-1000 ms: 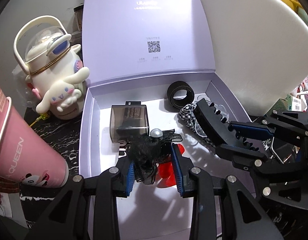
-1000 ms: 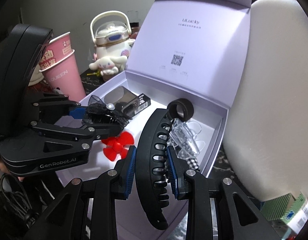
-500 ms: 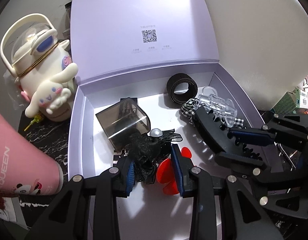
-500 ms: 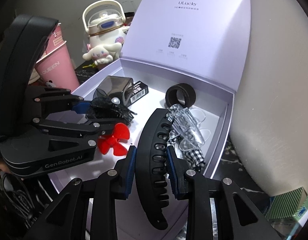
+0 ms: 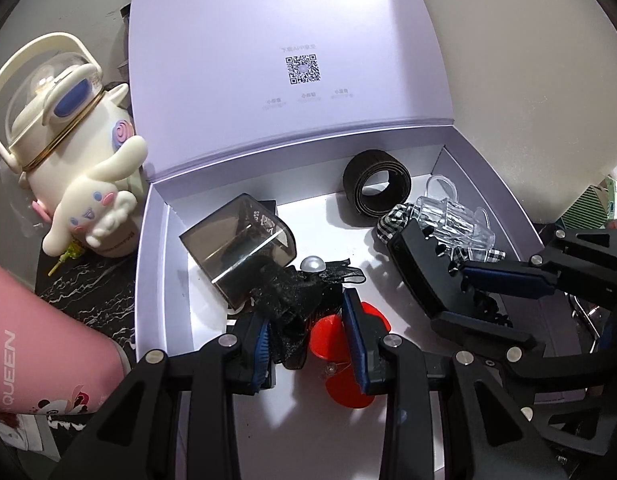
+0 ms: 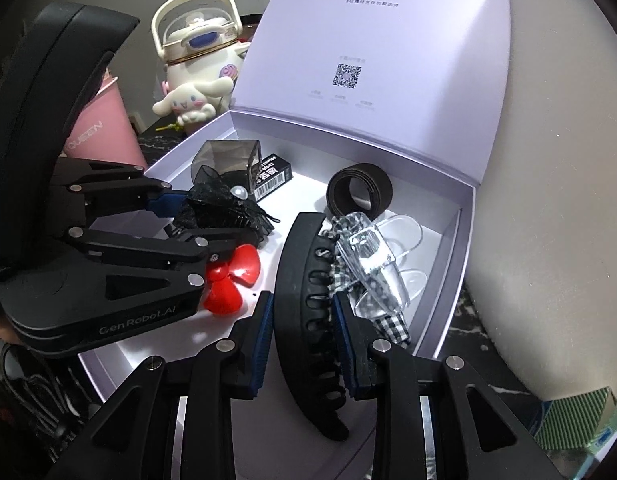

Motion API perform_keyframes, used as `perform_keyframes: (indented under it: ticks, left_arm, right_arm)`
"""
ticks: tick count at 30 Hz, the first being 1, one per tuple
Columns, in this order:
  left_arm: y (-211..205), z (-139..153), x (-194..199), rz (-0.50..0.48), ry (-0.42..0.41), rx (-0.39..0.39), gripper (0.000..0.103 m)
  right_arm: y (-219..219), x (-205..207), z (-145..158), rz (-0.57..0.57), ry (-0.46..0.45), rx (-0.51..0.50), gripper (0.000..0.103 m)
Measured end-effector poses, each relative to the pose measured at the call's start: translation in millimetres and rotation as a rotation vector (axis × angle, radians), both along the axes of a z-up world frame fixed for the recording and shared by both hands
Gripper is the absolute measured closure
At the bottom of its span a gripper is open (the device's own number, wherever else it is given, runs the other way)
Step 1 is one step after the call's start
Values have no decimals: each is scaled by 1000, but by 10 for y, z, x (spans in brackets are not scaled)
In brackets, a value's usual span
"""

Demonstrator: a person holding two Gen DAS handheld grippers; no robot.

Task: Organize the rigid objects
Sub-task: 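Lower and open the left tool on the scrunchie while the right tool releases the clip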

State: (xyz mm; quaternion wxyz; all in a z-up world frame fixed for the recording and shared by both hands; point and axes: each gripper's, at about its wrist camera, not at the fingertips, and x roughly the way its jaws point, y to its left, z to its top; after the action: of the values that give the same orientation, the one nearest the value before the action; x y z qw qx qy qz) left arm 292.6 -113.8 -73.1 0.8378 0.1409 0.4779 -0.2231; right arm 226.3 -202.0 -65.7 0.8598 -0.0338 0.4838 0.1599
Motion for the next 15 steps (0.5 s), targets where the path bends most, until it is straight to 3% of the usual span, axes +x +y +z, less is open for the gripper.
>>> perform_keyframes:
  ticks: [8,15]
  left_arm:
    - [12,114,-30,-3,-9,-9,71]
    - [40,285,-145,1,-65,-34,71]
  right_arm:
    - [-4,-17,25,-14,-12,-13,74]
    - [-39,-52,117,-42,-33,-18,73]
